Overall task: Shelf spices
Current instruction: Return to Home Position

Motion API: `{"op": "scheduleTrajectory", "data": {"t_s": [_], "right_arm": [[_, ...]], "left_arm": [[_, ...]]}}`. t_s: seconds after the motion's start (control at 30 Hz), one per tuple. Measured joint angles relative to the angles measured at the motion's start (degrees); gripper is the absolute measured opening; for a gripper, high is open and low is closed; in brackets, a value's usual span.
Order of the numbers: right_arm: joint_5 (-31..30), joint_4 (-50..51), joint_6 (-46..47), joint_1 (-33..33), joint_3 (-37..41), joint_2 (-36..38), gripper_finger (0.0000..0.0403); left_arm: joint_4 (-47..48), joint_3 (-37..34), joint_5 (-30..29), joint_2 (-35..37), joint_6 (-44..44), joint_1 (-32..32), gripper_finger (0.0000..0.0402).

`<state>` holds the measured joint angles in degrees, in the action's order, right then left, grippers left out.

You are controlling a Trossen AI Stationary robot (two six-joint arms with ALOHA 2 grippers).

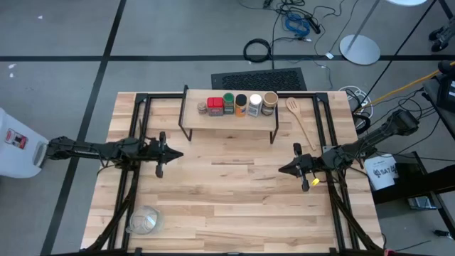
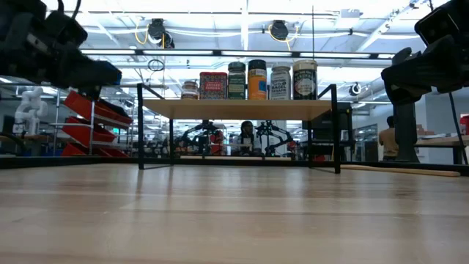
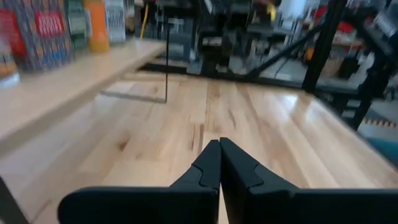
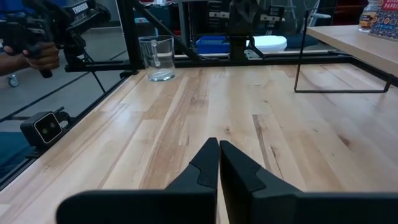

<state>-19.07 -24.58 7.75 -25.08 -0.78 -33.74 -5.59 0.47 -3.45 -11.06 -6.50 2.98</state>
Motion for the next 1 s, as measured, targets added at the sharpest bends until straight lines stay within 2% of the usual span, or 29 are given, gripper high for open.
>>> {"op": "scheduleTrajectory", "data": {"t_s": [0.3,0.5,0.7,0.93,1.0], "right_arm": [[0.04,-0.01,0.31,0.0,0.0,0.0,0.0],[2.98,2.19,-0.49,-0.01,0.0,2.73,0.0],[2.89,8.38,-0.92,-0.02,0.0,9.28,0.0],[2.55,21.76,1.22,0.0,0.0,20.61,0.0],[2.81,21.5,0.27,0.0,-0.09,23.03,0.0]], "left_arm": [[1.91,0.0,0.42,3.59,2.73,0.0,0.0006],[4.27,0.0,1.48,8.78,2.9,0.0,0.0006],[4.66,0.0,2.47,11.02,4.09,0.0,0.0005],[4.78,0.0,2.39,11.02,4.06,0.0,0.0006],[4.8,0.0,2.32,11.05,4.04,0.0,0.0005]]}}
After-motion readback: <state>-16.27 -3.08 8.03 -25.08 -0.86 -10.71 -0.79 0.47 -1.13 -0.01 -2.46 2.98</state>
